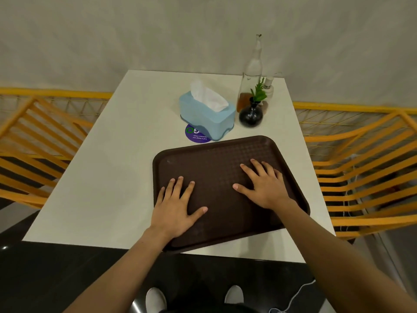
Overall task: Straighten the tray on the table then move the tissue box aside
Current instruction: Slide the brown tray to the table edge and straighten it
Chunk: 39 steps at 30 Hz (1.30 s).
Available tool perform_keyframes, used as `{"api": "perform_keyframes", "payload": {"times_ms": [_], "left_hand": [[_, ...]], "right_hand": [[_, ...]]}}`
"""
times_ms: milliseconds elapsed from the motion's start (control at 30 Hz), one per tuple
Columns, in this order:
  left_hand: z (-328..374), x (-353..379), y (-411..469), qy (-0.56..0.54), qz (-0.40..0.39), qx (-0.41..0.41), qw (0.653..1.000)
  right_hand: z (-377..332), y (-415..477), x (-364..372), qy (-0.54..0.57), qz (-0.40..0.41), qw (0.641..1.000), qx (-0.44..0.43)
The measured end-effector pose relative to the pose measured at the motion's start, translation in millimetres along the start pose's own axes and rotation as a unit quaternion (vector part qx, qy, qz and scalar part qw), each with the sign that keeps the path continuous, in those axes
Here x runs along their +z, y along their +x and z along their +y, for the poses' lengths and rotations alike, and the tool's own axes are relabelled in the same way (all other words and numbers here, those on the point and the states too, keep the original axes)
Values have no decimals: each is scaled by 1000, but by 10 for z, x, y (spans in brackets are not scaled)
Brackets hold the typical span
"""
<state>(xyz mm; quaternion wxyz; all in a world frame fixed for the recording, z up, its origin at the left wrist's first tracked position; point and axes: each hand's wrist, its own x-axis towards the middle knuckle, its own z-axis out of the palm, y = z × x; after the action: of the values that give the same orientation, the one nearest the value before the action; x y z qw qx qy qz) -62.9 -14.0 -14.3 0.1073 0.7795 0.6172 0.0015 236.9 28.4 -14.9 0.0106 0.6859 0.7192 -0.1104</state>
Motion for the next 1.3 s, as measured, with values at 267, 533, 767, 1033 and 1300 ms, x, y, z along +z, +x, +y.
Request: {"api": "perform_keyframes", "payload": {"times_ms": [267, 533, 767, 1033, 1300], "left_hand": [[-397, -168, -195, 7, 29, -36, 999], [-1015, -244, -304, 54, 12, -73, 996], [-1717, -322, -276, -10, -11, -41, 999], [-2018, -389, -445, 4, 45, -62, 997], [-2169, -354, -411, 0, 56, -43, 998]], "right_hand": [[-819, -126, 132, -44, 17, 997, 69], [-1615, -119, 249, -87, 35, 993, 73], [-2193, -149, 340, -37, 68, 997, 27], [-2581, -28, 175, 50, 46, 997, -26], [-2420, 397, -100, 24, 99, 994, -31]]}}
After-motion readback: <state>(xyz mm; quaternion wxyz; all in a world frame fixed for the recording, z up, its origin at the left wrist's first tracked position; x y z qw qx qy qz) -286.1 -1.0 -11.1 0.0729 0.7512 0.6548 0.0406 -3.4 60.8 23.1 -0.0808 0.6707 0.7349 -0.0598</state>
